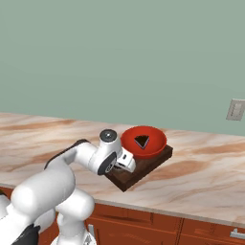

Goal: Place the bowl with cake and the cupcake onto the tray.

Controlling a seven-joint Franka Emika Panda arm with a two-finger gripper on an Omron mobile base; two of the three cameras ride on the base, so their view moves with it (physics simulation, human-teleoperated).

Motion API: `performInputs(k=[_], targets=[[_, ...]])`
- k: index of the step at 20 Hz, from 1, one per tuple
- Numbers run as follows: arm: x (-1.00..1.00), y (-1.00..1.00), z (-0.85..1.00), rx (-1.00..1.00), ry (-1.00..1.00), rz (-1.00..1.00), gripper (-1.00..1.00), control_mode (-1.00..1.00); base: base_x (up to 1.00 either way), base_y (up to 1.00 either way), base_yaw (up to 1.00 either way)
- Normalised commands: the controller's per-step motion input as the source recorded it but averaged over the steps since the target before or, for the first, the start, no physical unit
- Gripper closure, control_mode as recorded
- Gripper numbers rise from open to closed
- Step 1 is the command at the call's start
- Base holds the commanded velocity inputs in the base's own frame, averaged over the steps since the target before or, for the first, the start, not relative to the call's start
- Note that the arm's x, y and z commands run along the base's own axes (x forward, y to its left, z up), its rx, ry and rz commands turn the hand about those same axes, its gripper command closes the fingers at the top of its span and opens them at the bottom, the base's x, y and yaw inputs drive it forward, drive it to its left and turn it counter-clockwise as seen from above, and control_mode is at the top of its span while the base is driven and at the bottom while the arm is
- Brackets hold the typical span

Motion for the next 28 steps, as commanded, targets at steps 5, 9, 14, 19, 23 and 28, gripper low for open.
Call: performInputs(k=[5,9,14,19,23,28], targets=[[-0.15,0.0,0.35,0.0,-0.07,0.0,-1.0,-1.0,0.0,0.0,0.0],[-0.19,0.07,0.44,-0.02,-0.04,0.0,-1.0,-1.0,0.0,0.0,0.0],[-0.12,0.35,0.48,-0.07,0.0,0.0,-1.0,-1.0,0.0,0.0,0.0],[-0.25,0.42,0.48,-0.08,-0.01,0.0,-1.0,-1.0,0.0,0.0,0.0],[-0.31,0.5,0.45,-0.06,-0.03,0.02,-1.0,-1.0,0.0,0.0,0.0],[-0.39,0.24,0.38,0.0,-0.04,0.06,-1.0,-1.0,0.0,0.0,0.0]])
